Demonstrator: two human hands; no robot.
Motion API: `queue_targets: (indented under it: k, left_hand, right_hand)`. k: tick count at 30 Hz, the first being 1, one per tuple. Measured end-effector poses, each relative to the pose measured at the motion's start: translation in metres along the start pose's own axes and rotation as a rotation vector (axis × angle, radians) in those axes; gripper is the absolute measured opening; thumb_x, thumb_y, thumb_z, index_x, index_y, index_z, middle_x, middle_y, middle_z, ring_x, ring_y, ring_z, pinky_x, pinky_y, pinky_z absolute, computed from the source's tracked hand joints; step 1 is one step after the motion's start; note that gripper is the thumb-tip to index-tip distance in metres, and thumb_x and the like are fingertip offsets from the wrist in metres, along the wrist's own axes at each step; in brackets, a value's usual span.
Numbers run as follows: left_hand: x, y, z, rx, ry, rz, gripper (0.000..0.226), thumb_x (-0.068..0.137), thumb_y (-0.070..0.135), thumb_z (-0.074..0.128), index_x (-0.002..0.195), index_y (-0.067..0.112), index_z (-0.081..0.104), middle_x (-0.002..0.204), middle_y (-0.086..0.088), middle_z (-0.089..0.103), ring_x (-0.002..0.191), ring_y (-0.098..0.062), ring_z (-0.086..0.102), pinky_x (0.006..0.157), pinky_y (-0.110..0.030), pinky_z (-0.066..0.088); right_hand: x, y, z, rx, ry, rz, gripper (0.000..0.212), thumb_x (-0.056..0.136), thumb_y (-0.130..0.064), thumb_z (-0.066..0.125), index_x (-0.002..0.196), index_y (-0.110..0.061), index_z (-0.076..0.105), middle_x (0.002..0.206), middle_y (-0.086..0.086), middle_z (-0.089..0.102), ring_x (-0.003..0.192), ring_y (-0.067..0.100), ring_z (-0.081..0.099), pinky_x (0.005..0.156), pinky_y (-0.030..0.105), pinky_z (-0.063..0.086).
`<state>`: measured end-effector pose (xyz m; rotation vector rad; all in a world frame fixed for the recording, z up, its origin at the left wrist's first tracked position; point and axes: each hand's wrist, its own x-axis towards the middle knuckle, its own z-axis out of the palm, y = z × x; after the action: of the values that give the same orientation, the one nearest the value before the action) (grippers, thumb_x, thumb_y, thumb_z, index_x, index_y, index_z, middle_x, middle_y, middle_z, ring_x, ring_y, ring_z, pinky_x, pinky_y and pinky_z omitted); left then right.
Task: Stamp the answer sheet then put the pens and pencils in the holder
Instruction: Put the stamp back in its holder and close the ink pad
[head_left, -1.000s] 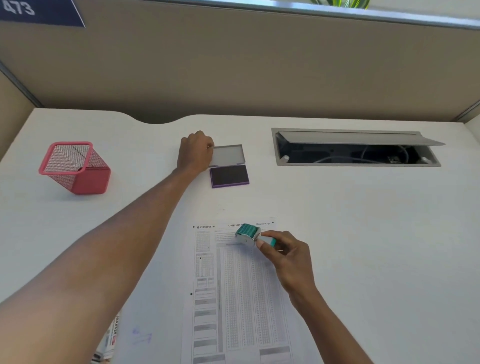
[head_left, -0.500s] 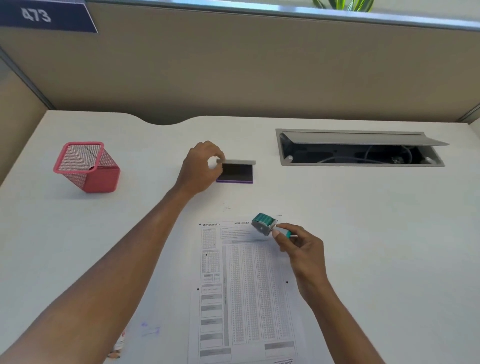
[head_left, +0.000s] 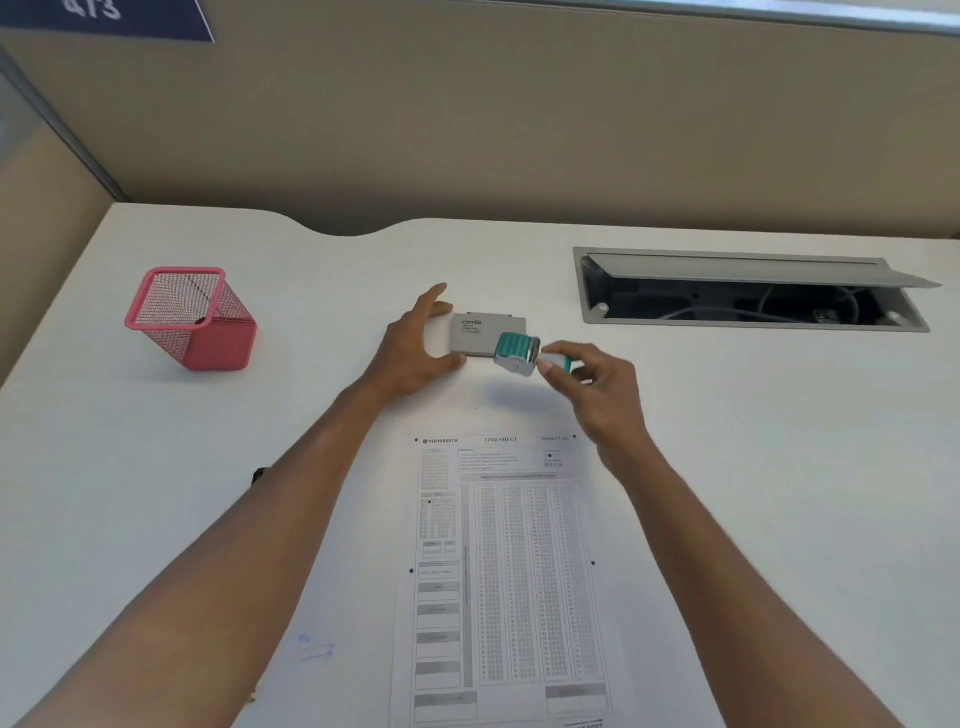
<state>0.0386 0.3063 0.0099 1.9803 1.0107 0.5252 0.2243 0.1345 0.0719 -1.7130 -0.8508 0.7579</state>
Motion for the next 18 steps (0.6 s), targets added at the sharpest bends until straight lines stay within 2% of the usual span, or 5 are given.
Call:
queue_targets:
  k: [3, 6, 9, 13, 18]
  left_hand:
    - [0.002, -0.001, 0.0, 0.01, -0.001, 0.023, 0.097, 0.074, 0.024, 0.082, 0.151, 0.025, 0.023, 0.138, 0.001, 0.055, 0.129, -0.013, 0.047, 0.114, -0.03, 0.032]
    - [0.002, -0.004, 0.004, 0.027, 0.03, 0.058, 0.095, 0.073, 0.025, 0.082, 0.149, 0.023, 0.026, 0.132, 0.003, 0.059, 0.125, -0.015, 0.052, 0.113, -0.04, 0.036]
    - [0.003, -0.007, 0.007, 0.044, 0.055, 0.075, 0.091, 0.072, 0.029, 0.081, 0.147, 0.024, 0.029, 0.129, 0.005, 0.061, 0.123, -0.016, 0.054, 0.11, -0.043, 0.038]
    - [0.005, -0.011, 0.007, 0.04, 0.059, 0.072, 0.092, 0.071, 0.034, 0.08, 0.147, 0.027, 0.028, 0.129, 0.008, 0.061, 0.124, -0.015, 0.054, 0.111, -0.042, 0.038]
    - [0.005, -0.011, 0.008, 0.026, 0.078, 0.079, 0.088, 0.07, 0.035, 0.079, 0.144, 0.023, 0.033, 0.128, 0.008, 0.062, 0.123, -0.013, 0.054, 0.111, -0.043, 0.037]
  right_hand:
    - [0.027, -0.003, 0.006, 0.0, -0.008, -0.029, 0.013, 0.084, -0.02, 0.076, 0.098, -0.019, 0.077, 0.097, -0.009, 0.072, 0.064, 0.009, 0.042, 0.059, 0.011, 0.042]
    - [0.049, 0.0, 0.016, -0.038, -0.02, -0.066, 0.015, 0.085, -0.021, 0.075, 0.099, -0.016, 0.076, 0.103, -0.007, 0.073, 0.059, 0.003, 0.04, 0.058, 0.011, 0.041]
    - [0.064, 0.008, 0.025, -0.098, -0.045, -0.1, 0.017, 0.087, -0.021, 0.073, 0.102, -0.014, 0.075, 0.108, -0.003, 0.072, 0.059, -0.007, 0.047, 0.058, 0.011, 0.04]
    - [0.075, 0.017, 0.032, -0.124, -0.097, -0.161, 0.015, 0.088, -0.014, 0.072, 0.102, -0.009, 0.075, 0.108, 0.003, 0.072, 0.07, -0.014, 0.053, 0.061, 0.007, 0.037]
    - [0.083, 0.029, 0.038, -0.144, -0.152, -0.198, 0.016, 0.086, -0.012, 0.073, 0.102, -0.01, 0.074, 0.113, 0.003, 0.067, 0.094, 0.0, 0.058, 0.072, 0.008, 0.04]
